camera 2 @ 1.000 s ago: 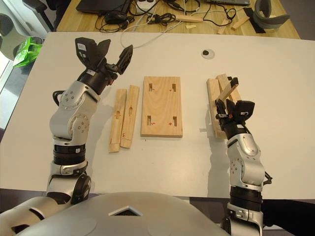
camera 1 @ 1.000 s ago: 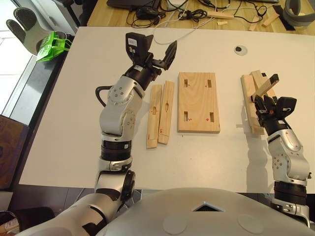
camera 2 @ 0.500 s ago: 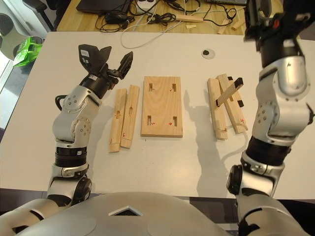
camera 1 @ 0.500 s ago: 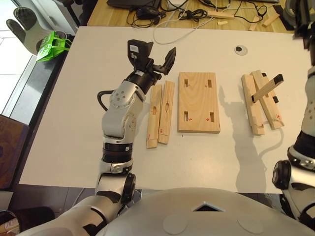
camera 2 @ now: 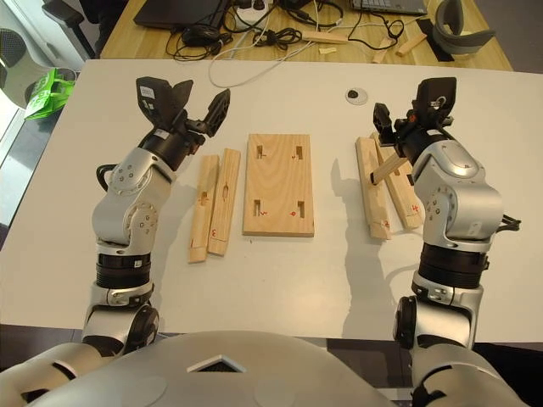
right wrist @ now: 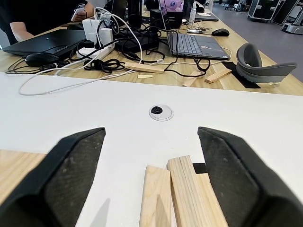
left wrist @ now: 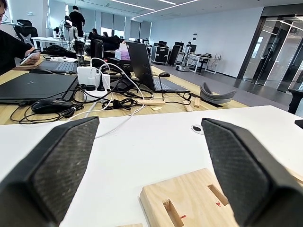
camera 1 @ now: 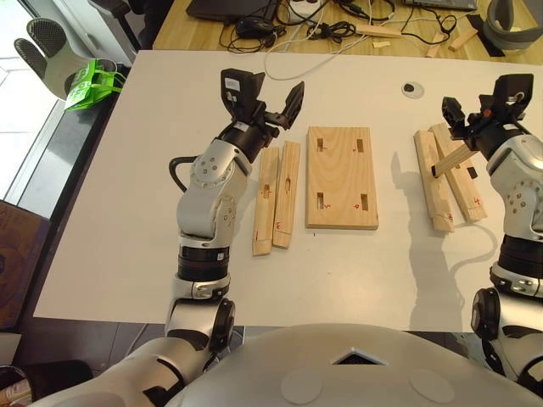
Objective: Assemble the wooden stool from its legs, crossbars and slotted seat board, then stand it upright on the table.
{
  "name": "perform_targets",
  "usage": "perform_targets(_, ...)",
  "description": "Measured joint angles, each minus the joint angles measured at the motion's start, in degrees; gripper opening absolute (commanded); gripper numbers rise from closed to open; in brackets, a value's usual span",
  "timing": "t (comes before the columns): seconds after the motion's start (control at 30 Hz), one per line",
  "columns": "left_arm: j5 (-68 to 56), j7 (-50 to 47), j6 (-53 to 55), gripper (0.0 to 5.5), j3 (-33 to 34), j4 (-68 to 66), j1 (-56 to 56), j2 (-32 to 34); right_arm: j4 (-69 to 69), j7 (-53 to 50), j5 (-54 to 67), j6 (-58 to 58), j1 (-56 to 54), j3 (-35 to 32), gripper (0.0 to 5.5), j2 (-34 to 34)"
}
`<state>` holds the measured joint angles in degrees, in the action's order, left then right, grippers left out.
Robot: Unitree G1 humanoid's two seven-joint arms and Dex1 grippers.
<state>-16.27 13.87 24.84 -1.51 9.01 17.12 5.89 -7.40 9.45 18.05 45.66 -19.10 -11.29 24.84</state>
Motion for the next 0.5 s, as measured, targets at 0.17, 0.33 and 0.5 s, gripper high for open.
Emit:
perform_targets(0.17,0.01,-0.20,-0.01,4.00,-0.04,0.00,0.00,-0.33,-1.10,-0.03,-1.74,-5.19,0.16,1.16,3.61,-1.61)
perform_targets(0.33,0.03,-0.63,-0.04,4.00,-0.21,0.01,-0.08,-1.02,-5.00,1.60,-2.62,-9.01,-0.17,1.88,3.61,-1.78)
perform_targets(0.5,0.16,-0.76,-0.38,4.00,-0.17,-0.01,-0.18,-1.27,-10.30,7.33,1.58,-5.92,-0.13,2.94,3.61,-1.28)
